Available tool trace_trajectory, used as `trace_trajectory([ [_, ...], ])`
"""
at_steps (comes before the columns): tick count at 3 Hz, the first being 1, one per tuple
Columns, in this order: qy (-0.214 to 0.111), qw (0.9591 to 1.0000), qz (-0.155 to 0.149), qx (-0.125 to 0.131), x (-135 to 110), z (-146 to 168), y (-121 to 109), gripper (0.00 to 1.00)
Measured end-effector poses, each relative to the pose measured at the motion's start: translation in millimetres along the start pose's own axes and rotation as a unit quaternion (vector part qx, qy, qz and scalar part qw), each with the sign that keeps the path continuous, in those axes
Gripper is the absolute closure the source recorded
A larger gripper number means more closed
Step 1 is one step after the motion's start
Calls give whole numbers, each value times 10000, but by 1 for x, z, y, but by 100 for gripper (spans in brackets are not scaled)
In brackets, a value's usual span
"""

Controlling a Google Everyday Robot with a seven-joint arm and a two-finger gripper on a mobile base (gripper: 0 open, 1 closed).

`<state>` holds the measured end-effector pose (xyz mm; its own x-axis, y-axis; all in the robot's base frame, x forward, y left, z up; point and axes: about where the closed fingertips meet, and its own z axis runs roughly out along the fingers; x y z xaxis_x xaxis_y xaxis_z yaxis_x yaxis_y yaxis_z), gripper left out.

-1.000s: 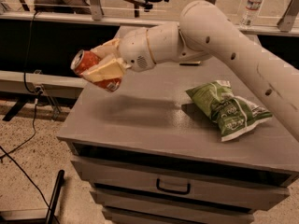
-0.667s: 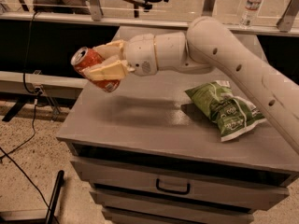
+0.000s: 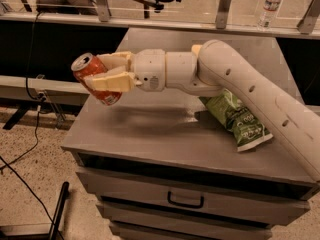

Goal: Place coke can upright

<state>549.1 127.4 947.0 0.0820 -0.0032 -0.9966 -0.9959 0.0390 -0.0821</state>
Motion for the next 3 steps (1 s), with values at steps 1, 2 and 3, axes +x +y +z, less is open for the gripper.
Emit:
trace_trajectory([
  [1,-3,10000,52,16,1,0,1,100],
  [2,-75,9997,217,49,12,2,3,100],
  [3,-99,9989,438,132,27,3,5,100],
])
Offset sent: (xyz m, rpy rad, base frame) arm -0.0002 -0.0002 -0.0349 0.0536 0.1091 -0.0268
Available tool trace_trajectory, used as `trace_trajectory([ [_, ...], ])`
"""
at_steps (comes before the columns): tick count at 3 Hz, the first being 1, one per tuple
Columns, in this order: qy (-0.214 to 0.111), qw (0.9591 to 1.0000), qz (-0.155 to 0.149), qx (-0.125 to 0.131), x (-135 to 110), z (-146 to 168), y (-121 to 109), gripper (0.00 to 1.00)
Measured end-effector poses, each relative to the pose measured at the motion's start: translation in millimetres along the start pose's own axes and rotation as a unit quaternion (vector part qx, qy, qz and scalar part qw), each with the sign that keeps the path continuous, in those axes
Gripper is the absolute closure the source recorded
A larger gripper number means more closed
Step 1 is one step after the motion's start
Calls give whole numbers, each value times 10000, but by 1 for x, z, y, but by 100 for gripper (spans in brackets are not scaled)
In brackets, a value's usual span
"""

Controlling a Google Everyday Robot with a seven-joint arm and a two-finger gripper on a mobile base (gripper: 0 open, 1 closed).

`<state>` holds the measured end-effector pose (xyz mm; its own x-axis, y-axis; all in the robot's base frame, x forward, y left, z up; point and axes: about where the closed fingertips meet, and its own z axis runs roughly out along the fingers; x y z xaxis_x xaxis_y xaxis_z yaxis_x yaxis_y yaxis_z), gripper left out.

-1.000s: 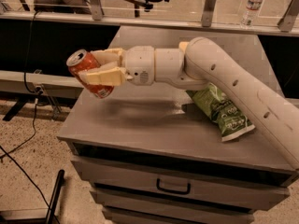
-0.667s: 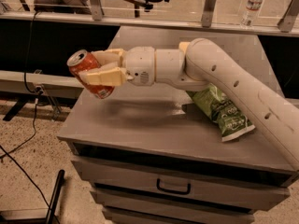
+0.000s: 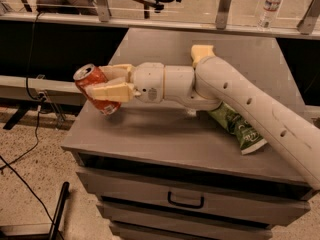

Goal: Place coke can upright

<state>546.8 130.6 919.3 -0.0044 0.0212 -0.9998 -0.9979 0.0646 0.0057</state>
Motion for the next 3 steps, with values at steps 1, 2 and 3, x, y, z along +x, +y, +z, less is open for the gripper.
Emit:
trace_trajectory([
  [1,26,9998,142,127,10,-1,-1,100],
  [2,64,9996,185,210,13,-1,-2,100],
  [3,30,9994,180,285,11,-2,-3,100],
])
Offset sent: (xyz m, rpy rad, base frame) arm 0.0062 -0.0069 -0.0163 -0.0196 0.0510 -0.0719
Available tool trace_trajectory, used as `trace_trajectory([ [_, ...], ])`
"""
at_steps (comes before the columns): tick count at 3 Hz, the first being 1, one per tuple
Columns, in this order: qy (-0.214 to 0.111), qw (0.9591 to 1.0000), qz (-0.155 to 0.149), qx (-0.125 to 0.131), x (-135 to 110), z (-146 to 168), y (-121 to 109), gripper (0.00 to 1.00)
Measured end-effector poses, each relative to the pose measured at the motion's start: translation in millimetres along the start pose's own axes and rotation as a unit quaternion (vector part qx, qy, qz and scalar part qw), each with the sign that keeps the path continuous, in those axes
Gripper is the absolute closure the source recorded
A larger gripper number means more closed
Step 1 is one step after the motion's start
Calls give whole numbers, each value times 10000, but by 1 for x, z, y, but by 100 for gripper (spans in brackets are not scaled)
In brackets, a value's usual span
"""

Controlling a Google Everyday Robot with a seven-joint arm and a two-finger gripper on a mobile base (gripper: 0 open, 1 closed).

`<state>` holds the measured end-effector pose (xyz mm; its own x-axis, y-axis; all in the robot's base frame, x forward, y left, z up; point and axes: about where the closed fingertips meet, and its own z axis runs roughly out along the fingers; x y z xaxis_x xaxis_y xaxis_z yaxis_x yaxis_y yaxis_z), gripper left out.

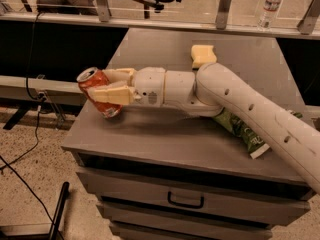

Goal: Place coke can upright

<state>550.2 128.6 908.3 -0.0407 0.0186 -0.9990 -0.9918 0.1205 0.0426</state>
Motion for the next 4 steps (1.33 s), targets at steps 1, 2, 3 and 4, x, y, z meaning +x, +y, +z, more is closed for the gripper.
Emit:
trace_trajectory([
  [1,-108,9999,-60,10,-5,1,-2,100],
  [2,-174,9998,-85,-39,-6,8,-5,100],
  [3,-190,9996,-88,-172,-6,22,-10,100],
  [4,-110,9996,-109,-229,-5,31,-12,100],
])
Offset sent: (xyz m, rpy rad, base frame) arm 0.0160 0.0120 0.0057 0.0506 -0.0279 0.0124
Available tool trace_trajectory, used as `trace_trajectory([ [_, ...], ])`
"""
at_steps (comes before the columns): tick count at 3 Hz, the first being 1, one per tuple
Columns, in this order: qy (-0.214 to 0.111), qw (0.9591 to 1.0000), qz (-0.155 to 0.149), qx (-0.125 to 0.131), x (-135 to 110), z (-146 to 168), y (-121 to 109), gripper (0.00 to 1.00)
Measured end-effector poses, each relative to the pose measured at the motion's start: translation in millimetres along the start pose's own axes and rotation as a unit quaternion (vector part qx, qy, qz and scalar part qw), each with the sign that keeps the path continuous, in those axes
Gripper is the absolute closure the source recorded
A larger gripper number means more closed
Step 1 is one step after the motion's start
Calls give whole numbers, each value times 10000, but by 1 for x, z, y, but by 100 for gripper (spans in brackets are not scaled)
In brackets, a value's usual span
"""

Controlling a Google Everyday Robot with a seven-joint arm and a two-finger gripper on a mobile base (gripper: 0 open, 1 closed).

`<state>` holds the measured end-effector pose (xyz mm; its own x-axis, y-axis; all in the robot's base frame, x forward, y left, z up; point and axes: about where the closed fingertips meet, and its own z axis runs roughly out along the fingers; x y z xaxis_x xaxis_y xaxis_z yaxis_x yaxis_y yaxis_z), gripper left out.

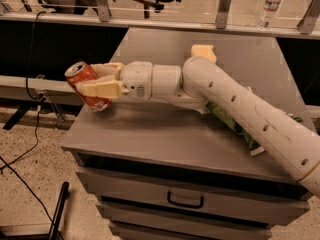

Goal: Place coke can upright

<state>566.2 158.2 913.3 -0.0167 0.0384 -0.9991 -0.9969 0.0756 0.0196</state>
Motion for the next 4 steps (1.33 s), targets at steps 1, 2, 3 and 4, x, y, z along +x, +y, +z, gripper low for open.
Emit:
trace_trajectory([
  [1,395,9992,-87,51,1,6,0,100],
  [2,383,9992,-68,61,1,6,1,100],
  [3,342,9994,-13,107,4,2,1,100],
  [4,333,9993,22,162,5,-2,0,84],
])
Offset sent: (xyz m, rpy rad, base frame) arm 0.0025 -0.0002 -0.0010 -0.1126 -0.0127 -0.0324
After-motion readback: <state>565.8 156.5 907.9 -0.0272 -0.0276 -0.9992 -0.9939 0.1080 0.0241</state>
